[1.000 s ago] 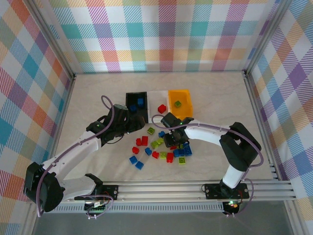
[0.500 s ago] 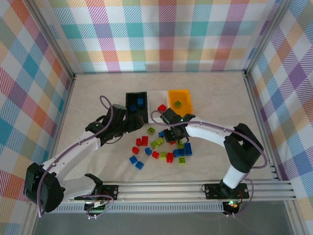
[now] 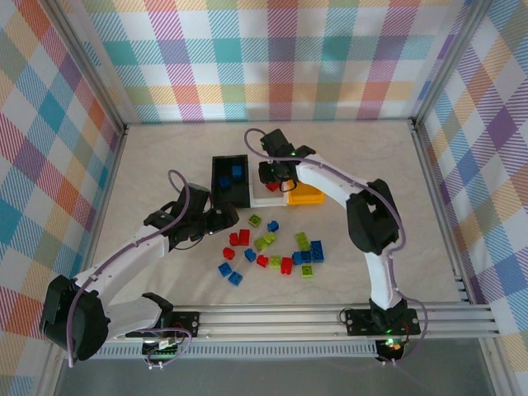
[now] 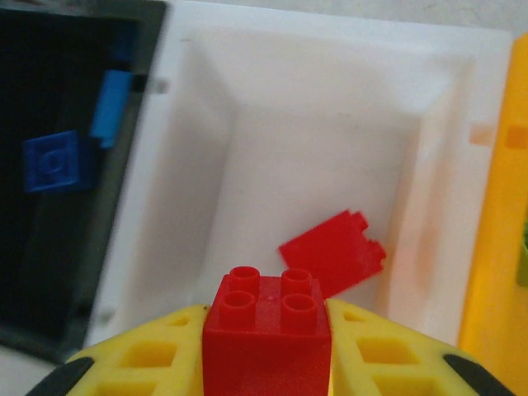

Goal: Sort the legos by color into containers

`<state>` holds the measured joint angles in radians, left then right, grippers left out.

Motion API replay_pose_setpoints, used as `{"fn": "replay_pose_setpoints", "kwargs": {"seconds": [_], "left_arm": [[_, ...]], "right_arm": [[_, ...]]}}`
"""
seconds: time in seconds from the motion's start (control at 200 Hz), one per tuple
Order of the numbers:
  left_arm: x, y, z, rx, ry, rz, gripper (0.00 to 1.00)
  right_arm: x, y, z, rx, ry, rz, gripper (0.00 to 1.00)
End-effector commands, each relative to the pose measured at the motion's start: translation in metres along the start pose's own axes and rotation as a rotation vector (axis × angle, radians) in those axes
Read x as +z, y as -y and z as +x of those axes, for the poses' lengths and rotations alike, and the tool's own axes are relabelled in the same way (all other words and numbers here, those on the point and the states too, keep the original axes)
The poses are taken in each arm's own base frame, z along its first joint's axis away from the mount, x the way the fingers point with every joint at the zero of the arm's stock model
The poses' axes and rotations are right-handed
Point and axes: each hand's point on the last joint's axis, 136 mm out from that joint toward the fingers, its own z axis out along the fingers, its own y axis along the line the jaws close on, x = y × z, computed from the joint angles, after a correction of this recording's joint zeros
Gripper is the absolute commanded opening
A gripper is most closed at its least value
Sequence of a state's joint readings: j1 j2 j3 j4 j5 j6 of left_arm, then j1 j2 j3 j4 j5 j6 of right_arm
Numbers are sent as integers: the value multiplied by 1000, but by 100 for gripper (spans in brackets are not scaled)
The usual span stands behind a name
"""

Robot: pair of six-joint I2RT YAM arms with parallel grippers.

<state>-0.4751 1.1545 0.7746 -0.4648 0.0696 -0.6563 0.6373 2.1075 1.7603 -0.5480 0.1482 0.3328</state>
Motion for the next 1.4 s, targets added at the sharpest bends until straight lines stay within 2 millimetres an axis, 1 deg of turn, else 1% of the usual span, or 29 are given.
{"fn": "replay_pose_setpoints", "kwargs": {"seconds": [0.0, 0.07, 0.14, 0.175, 0.23, 0.275, 0.365, 0.465, 0.545, 0.685, 0.815, 0.89, 0.975, 1.08, 1.14, 1.235, 1.31, 1.395], "left_arm": [[6, -8, 10, 26, -43, -14, 95], [10, -8, 14, 33, -66, -9, 91], [12, -7, 18, 45, -90, -4, 86], [15, -6, 20, 55, -104, -7, 83], [17, -5, 24, 74, -123, -17, 80], [20, -4, 29, 94, -141, -26, 79], [30, -2, 40, 131, -175, -48, 77], [43, -5, 48, 163, -202, -88, 68], [52, -7, 50, 180, -211, -111, 62], [65, -8, 52, 208, -223, -137, 56], [74, -13, 53, 215, -232, -165, 46], [78, -16, 52, 218, -230, -184, 44], [81, -19, 49, 232, -218, -205, 39], [81, -20, 43, 246, -196, -224, 35], [80, -19, 40, 255, -190, -228, 30], [78, -15, 36, 264, -184, -227, 23], [73, -11, 32, 264, -178, -219, 19], [63, 4, 25, 256, -163, -178, 18]], "right_arm": [[5, 3, -12, 36, -13, -12, 35], [9, 4, -17, 46, -18, -16, 46], [5, 1, -21, 45, -9, -28, 56], [2, -1, -23, 43, -3, -38, 60], [-5, -3, -25, 42, 8, -51, 62], [-13, -4, -26, 43, 21, -61, 62], [-24, -5, -21, 43, 33, -77, 63], [-36, -7, -12, 39, 42, -93, 63], [-46, -7, -3, 39, 44, -102, 63], [-61, -3, 13, 53, 55, -109, 63], [-74, 2, 25, 67, 70, -121, 63], [-79, 4, 31, 69, 69, -123, 63], [-85, 5, 36, 72, 72, -131, 63], [-88, 9, 41, 72, 74, -122, 63], [-90, 10, 43, 72, 75, -119, 63], [-92, 12, 46, 74, 79, -115, 63], [-94, 14, 48, 75, 79, -111, 63], [-99, 16, 50, 80, 90, -108, 63]]}}
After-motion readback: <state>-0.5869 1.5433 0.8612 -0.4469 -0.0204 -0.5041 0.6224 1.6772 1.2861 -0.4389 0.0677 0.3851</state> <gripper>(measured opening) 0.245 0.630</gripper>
